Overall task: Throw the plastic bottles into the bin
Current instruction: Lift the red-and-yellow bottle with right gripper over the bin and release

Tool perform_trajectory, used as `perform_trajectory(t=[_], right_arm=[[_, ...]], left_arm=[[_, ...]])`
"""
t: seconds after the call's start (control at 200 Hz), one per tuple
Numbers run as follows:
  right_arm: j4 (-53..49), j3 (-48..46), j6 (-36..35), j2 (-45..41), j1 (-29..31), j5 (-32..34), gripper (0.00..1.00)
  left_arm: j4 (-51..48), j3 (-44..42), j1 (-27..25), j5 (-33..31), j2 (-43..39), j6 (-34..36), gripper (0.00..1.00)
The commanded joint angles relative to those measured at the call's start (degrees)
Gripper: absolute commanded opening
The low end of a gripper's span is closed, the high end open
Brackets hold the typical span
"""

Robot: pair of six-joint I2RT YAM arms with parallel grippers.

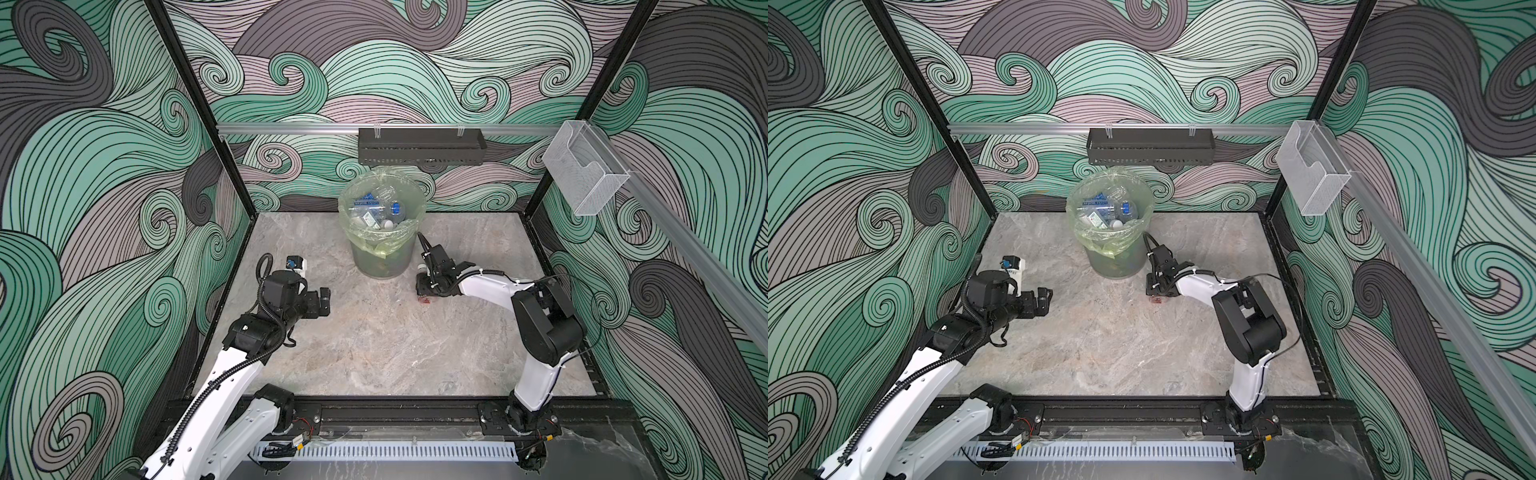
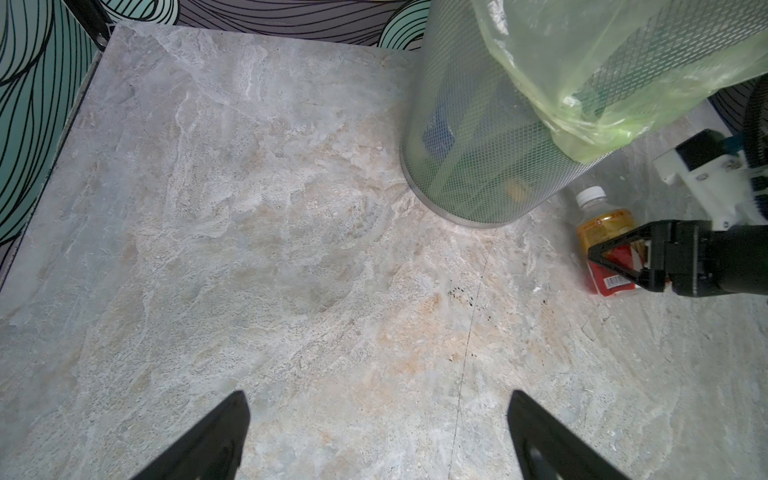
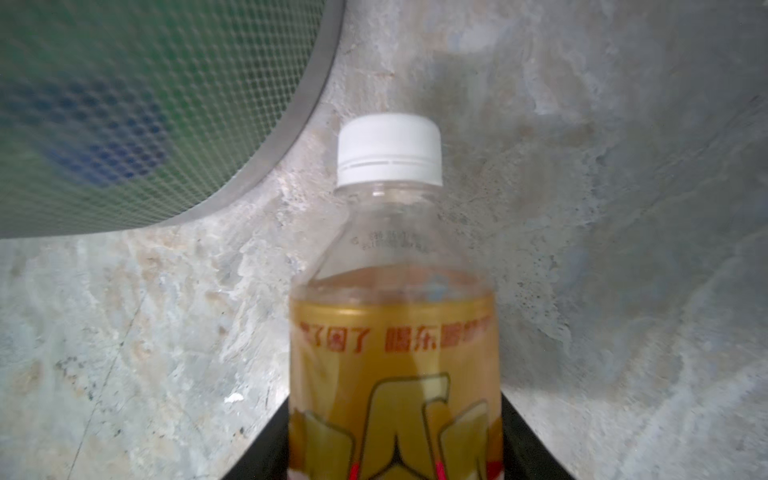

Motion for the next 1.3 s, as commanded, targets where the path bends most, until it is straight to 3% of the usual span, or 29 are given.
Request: perform_trajectory(t=[0.0, 0.385, 0.656, 0.786, 0.901, 1.006, 1.101, 1.166, 1.291], right_arm=[[-0.3, -1.4, -1.4, -6.3, -0.3, -0.4, 0.5], [1.6, -10.4, -4.3, -27.7, -0.3, -4.2, 0.47], [-1.5, -3.0, -8.4, -34.2, -0.2, -9.4, 0.46], [1.3, 8.6, -10.5, -29.8, -0.2, -11.6, 0.47], [-0.8, 26.4, -11.9, -17.1, -0.3, -13.4, 0.46], [-7.3, 45.5, -13.0, -3.2, -0.4, -12.9, 0.65], [-14.2, 58.2, -15.3, 4.2, -0.3, -11.1, 0.8], [-16.4, 60.6, -16.6, 5.0, -0.5, -9.4, 0.85], [-15.1, 54.2, -18.2, -0.1, -0.8, -6.7, 0.89]], left_arm=[[0.1, 0.2, 0.4, -0.7, 0.6, -0.4, 0.99], [2.7, -0.3, 0.4, -1.1, 2.2, -2.2, 0.99], [3.4, -0.8, 0.4, -1.2, 2.5, -3.8, 0.99], [4.1, -1.5, 0.4, -0.8, 2.2, -4.2, 0.99], [3.5, -1.0, 0.4, -0.4, 2.6, -3.4, 0.99], [2.8, 0.0, 0.4, -0.2, 2.8, -2.8, 0.99], [1.1, 1.7, 0.5, 0.0, 2.8, -2.1, 0.99], [0.4, 2.4, 0.5, -0.6, 2.3, -1.6, 0.99], [1.1, 2.0, 0.5, -1.7, 1.7, -0.8, 0.99]])
